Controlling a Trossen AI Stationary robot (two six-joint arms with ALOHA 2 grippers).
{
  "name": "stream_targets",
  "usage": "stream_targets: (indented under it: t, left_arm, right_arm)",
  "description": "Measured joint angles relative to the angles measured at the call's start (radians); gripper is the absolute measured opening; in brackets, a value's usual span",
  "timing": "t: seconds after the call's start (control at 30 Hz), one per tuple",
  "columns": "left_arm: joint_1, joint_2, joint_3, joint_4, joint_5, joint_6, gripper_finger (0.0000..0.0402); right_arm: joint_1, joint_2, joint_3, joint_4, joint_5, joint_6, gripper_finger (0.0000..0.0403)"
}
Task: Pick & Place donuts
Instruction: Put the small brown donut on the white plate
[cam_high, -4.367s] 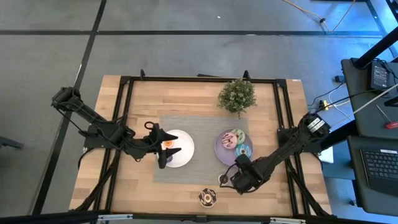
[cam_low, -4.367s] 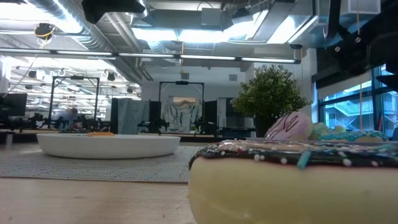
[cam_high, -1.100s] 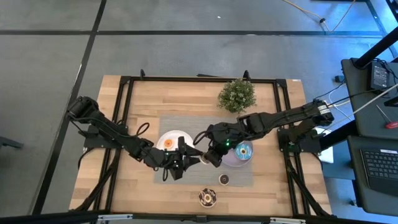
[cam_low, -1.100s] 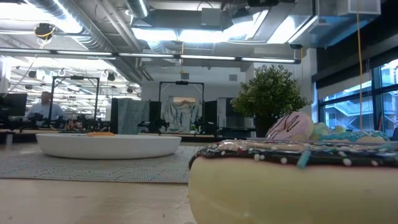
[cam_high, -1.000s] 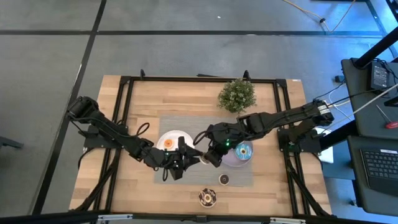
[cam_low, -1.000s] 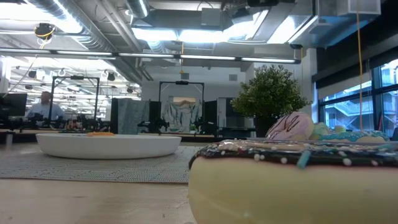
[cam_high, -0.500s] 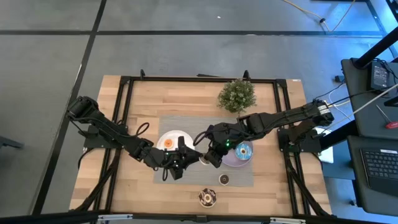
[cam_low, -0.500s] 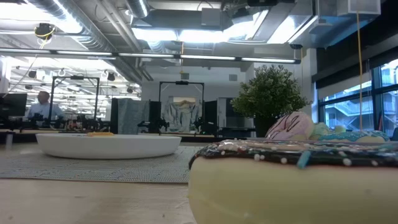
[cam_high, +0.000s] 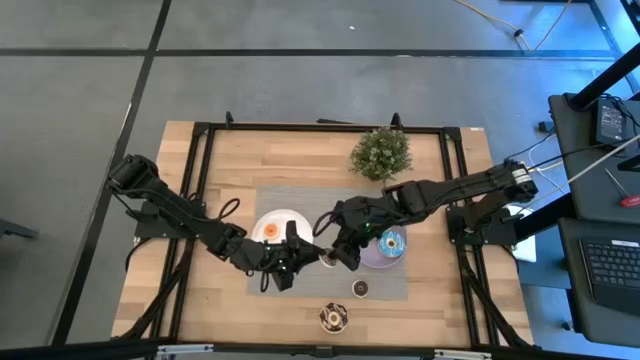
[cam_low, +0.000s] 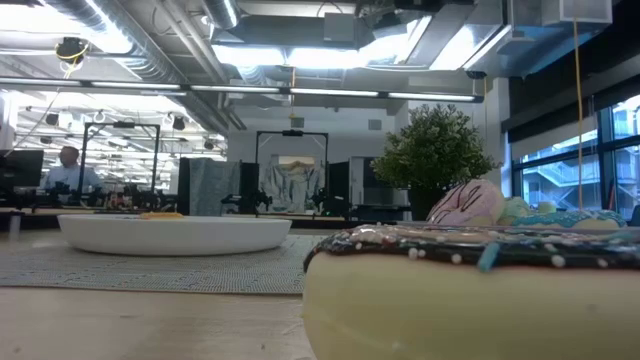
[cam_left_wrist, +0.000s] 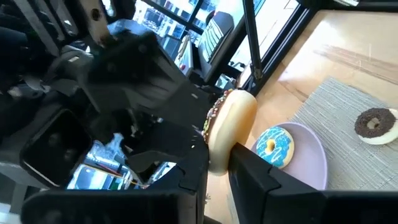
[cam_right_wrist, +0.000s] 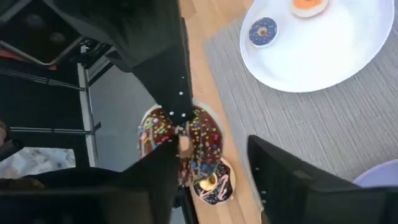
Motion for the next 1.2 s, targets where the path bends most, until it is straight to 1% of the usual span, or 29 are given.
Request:
stream_targets:
  t: [0.07, 0.13, 0.2, 0.27, 0.37, 0.43, 0.5, 0.57, 0.6, 0.67, 0.73, 0.83, 0.97, 1.1, 1.2]
  left_arm:
    - [-0.007, 0.000, 0.000, -0.002, -0.024, -0.009, 0.0054]
    - [-0.019, 0.000, 0.000, -0.002, -0.079, -0.034, 0.0052]
    - [-0.035, 0.000, 0.000, -0.002, -0.156, -0.071, 0.0052]
    - [-0.057, 0.001, 0.000, -0.011, -0.248, -0.142, 0.0053]
    - [-0.093, 0.001, 0.000, -0.096, -0.385, -0.323, 0.0055]
    - [-0.113, 0.001, 0.000, -0.202, -0.468, -0.492, 0.0056]
    - [-0.124, 0.001, 0.000, -0.333, -0.513, -0.677, 0.0056]
    - [-0.122, 0.001, 0.000, -0.461, -0.502, -0.840, 0.0054]
    - [-0.114, 0.003, 0.000, -0.514, -0.475, -0.911, 0.0054]
    - [-0.095, 0.021, -0.001, -0.591, -0.407, -1.026, 0.0052]
    - [-0.077, 0.046, -0.002, -0.641, -0.361, -1.101, 0.0052]
    - [-0.055, 0.101, -0.002, -0.668, -0.332, -1.131, 0.0052]
    - [-0.044, 0.158, -0.002, -0.642, -0.325, -1.091, 0.0052]
    - [-0.044, 0.165, -0.002, -0.630, -0.252, -1.084, 0.0051]
    - [-0.044, 0.165, -0.002, -0.654, -0.244, -1.084, 0.0051]
  right_arm:
    - [-0.006, -0.020, 0.000, -0.024, 0.002, -0.001, 0.0214]
    - [-0.016, -0.050, 0.000, -0.083, 0.029, 0.001, 0.0233]
    - [-0.022, -0.088, 0.000, -0.164, 0.089, 0.003, 0.0245]
    - [-0.023, -0.134, 0.000, -0.253, 0.171, 0.030, 0.0252]
    - [-0.015, -0.198, 0.001, -0.371, 0.309, 0.080, 0.0254]
    - [0.000, -0.224, 0.001, -0.424, 0.416, 0.105, 0.0254]
    - [0.014, -0.240, 0.001, -0.450, 0.523, 0.122, 0.0255]
    - [0.021, -0.242, 0.001, -0.452, 0.604, 0.131, 0.0255]
    - [0.021, -0.240, 0.001, -0.445, 0.632, 0.129, 0.0255]
    - [0.021, -0.229, 0.001, -0.434, 0.659, 0.127, 0.0255]
    - [0.021, -0.213, 0.001, -0.431, 0.662, 0.109, 0.0255]
    - [0.019, -0.180, 0.001, -0.431, 0.661, 0.104, 0.0255]
    - [0.019, -0.139, 0.001, -0.433, 0.647, 0.099, 0.0255]
    - [0.018, -0.102, 0.001, -0.436, 0.590, 0.074, 0.0255]
    - [0.019, -0.080, 0.001, -0.446, 0.573, 0.072, 0.0255]
